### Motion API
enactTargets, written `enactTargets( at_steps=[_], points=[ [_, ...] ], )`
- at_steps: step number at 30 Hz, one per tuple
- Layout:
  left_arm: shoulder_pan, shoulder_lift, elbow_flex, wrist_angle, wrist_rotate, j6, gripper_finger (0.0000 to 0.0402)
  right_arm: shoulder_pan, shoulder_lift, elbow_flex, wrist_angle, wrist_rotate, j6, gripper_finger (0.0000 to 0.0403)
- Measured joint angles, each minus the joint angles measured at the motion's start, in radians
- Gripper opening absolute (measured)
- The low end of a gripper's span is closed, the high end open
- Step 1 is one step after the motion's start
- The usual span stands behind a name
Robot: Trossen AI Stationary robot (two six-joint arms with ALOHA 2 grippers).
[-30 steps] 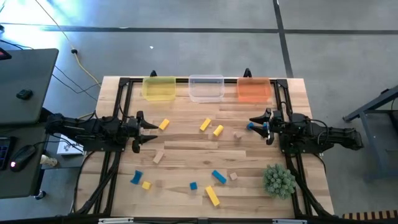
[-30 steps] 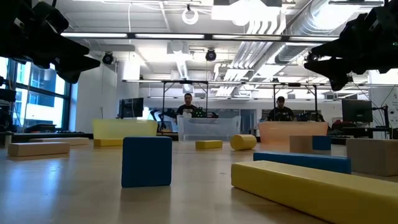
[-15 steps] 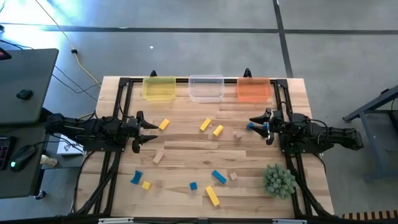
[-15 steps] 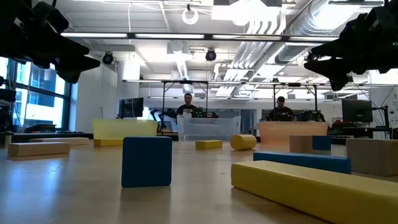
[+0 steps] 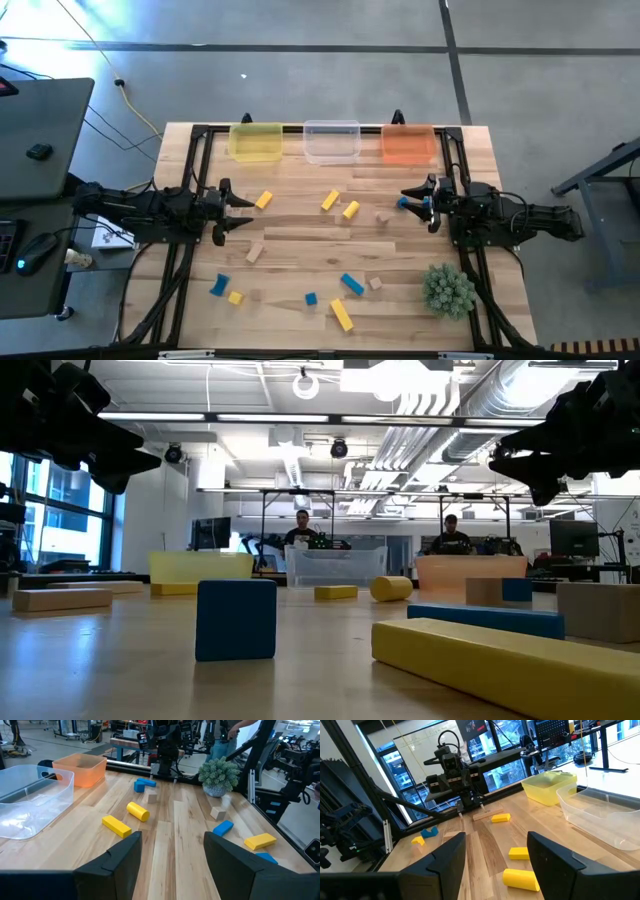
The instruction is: Sort & place blocks by color
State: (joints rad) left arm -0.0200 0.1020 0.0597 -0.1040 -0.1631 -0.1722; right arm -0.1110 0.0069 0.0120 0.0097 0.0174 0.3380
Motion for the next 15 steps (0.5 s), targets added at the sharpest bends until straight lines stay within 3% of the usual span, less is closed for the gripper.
enactTargets(
  at_steps=[15],
  points=[
    [0.000,0.000,0.000,0.000,0.000,0.000,0.0202,0.000,-0.001,0.000,0.031,0.001,0.001,0.0201]
  ],
)
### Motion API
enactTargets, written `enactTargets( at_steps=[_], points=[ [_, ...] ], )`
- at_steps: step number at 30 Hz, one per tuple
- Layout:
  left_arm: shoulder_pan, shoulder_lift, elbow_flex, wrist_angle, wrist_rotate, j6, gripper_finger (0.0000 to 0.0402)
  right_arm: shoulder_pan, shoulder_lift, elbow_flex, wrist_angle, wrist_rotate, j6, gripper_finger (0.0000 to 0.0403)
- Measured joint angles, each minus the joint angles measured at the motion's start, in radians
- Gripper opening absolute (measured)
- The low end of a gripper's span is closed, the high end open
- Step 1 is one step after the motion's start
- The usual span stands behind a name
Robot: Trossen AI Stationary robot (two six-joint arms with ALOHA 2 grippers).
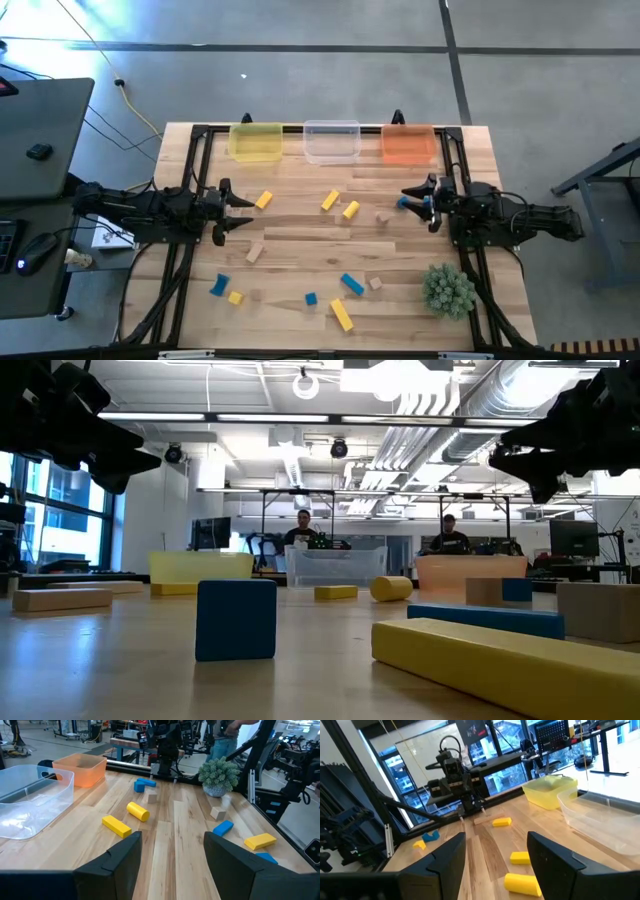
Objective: Sort & place blocks by color
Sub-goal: Put the blue block into the orange bin
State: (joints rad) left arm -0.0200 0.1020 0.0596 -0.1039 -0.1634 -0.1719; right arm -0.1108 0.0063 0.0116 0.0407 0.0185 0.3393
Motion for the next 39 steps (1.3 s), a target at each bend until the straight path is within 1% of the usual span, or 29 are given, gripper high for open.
enactTargets(
  at_steps=[4,10,13,16,18,21,25,29,32,35,39],
  points=[
    [0.000,0.000,0.000,0.000,0.000,0.000,0.0202,0.000,0.000,0.000,0.036,0.012,0.001,0.0202],
    [0.000,0.000,0.000,0.000,0.000,0.000,0.0202,0.000,0.000,0.000,0.098,0.092,0.003,0.0202],
    [0.000,0.000,0.000,0.000,0.000,0.000,0.0202,0.000,0.006,0.031,0.072,0.131,-0.001,0.0202],
    [0.000,0.000,0.000,0.000,0.000,0.000,0.0202,0.000,0.026,0.092,0.017,0.189,-0.025,0.0202],
    [0.000,0.000,0.000,0.000,0.000,0.000,0.0202,0.000,0.051,0.147,-0.063,0.228,-0.050,0.0202],
    [0.000,0.000,0.000,0.000,0.000,0.000,0.0202,0.000,0.108,0.254,-0.231,0.297,-0.051,0.0202],
    [0.000,0.000,0.000,0.000,0.000,0.000,0.0202,0.000,0.226,0.419,-0.538,0.371,0.061,0.0202],
    [0.000,0.000,0.000,0.000,0.000,0.000,0.0202,0.000,0.376,0.571,-0.797,0.371,0.222,0.0202],
    [0.000,0.000,0.000,0.000,0.000,0.000,0.0202,0.000,0.495,0.669,-0.944,0.346,0.334,0.0202],
    [0.000,0.000,0.000,0.000,0.000,0.000,0.0202,0.000,0.603,0.742,-1.021,0.293,0.349,0.0202],
    [0.000,0.000,0.000,0.000,0.000,0.000,0.0202,0.000,0.731,0.798,-1.046,0.243,0.336,0.0202]
  ],
)
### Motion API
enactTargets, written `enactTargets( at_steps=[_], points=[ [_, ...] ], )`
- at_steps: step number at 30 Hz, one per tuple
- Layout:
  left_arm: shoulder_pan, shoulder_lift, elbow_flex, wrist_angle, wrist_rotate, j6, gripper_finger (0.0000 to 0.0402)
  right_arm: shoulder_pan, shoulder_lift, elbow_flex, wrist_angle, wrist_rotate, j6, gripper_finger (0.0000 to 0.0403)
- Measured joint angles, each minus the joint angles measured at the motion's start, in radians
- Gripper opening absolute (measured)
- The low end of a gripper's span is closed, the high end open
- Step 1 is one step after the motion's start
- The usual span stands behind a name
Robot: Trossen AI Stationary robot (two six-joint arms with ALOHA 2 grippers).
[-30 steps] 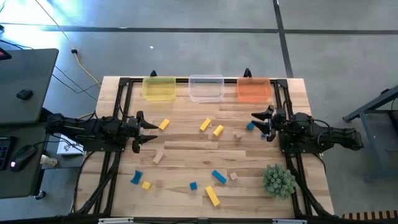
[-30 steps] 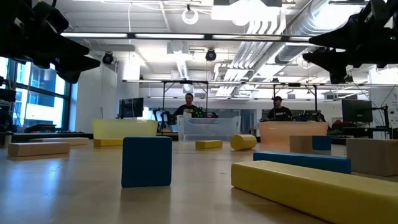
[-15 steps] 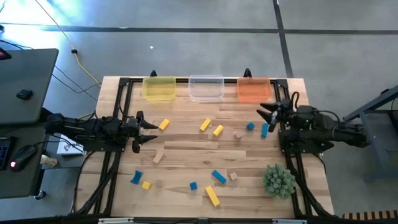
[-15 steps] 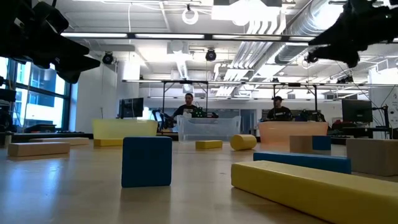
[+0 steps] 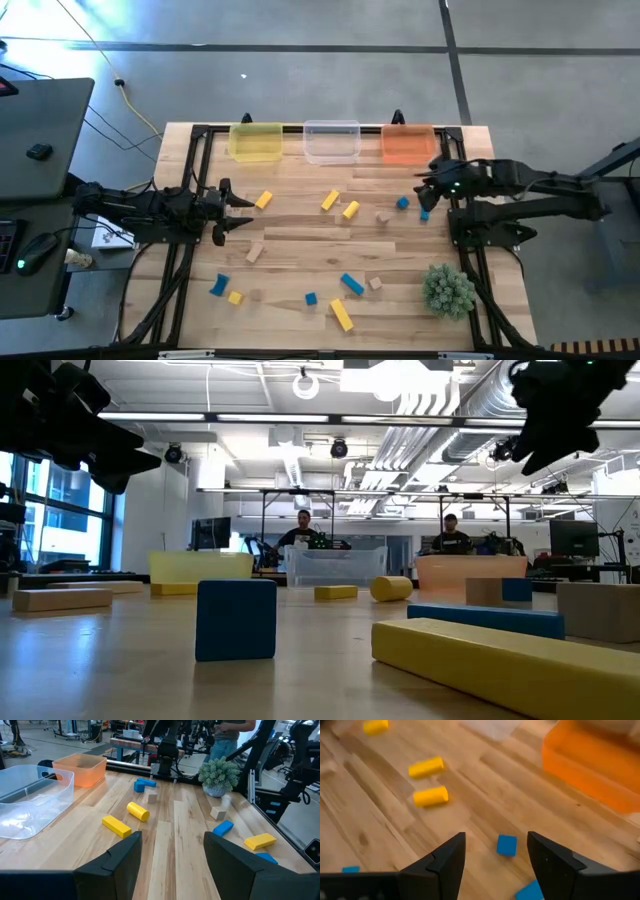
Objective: Sort & place blocks by color
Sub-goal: Put the blue block into the orange bin
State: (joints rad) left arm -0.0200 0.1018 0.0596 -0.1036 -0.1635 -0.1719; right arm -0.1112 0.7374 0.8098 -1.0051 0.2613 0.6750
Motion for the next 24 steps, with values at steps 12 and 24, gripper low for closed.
enactTargets(
  at_steps=[12,24],
  points=[
    [0.000,0.000,0.000,0.000,0.000,0.000,0.0202,0.000,0.260,0.027,-0.011,-0.170,0.102,0.0226],
    [0.000,0.000,0.000,0.000,0.000,0.000,0.0202,-0.043,0.433,0.027,-0.013,-0.161,0.110,0.0268]
  ],
)
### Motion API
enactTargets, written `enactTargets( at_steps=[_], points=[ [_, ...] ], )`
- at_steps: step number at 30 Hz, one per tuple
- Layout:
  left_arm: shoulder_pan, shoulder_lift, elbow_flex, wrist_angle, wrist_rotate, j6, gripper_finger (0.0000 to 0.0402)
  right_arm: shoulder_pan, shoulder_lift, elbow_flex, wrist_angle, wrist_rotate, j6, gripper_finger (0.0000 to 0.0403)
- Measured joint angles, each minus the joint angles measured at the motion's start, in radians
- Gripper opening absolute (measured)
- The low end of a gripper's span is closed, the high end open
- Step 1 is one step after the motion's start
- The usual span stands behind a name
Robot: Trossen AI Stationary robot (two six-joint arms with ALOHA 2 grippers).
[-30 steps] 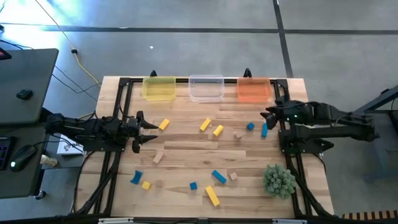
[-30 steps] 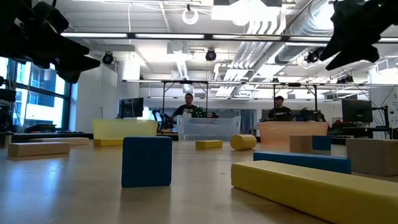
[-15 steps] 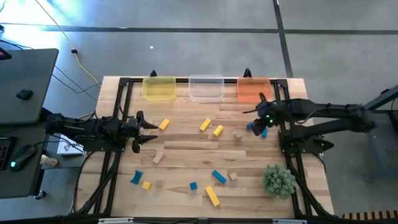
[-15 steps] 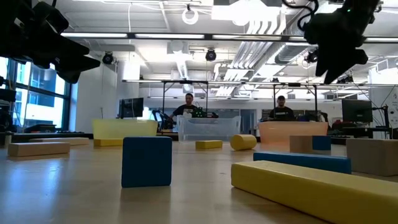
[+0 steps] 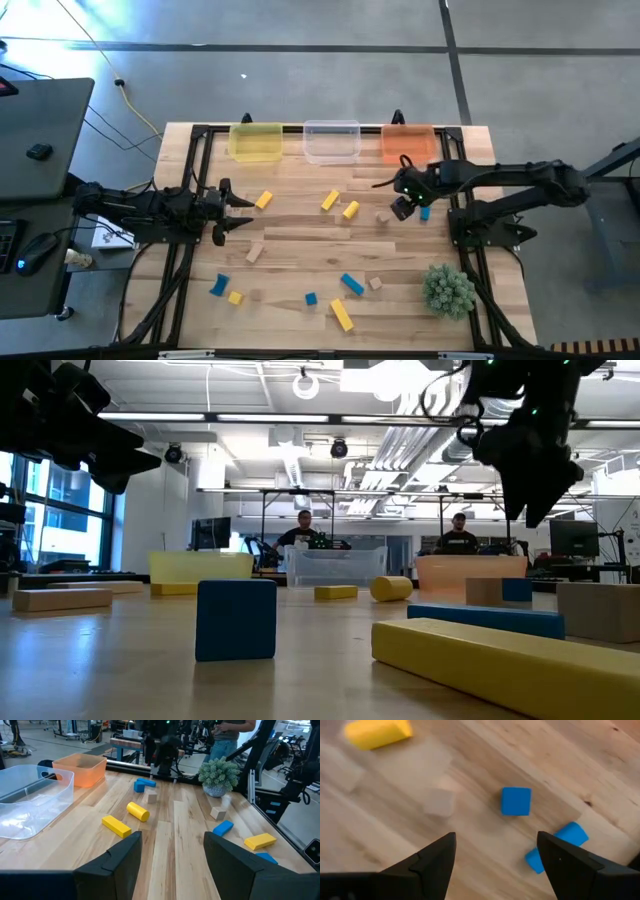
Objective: Sort & place blocks by color
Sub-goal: Put the blue block into the orange bin
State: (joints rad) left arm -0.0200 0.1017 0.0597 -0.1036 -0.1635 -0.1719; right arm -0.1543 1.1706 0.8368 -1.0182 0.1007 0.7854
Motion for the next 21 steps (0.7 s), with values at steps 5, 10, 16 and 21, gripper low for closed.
enactTargets(
  at_steps=[5,10,16,21],
  points=[
    [0.000,0.000,0.000,0.000,0.000,0.000,0.0202,-0.063,0.079,0.000,0.002,-0.005,-0.025,0.0268],
    [0.000,0.000,0.000,0.000,0.000,0.000,0.0202,-0.105,0.152,0.000,0.011,-0.024,-0.064,0.0268],
    [0.000,0.000,0.000,0.000,0.000,0.000,0.0202,-0.137,0.256,0.000,0.063,-0.048,-0.123,0.0268],
    [0.000,0.000,0.000,0.000,0.000,0.000,0.0202,-0.153,0.335,0.000,0.085,-0.035,-0.137,0.0268]
  ],
)
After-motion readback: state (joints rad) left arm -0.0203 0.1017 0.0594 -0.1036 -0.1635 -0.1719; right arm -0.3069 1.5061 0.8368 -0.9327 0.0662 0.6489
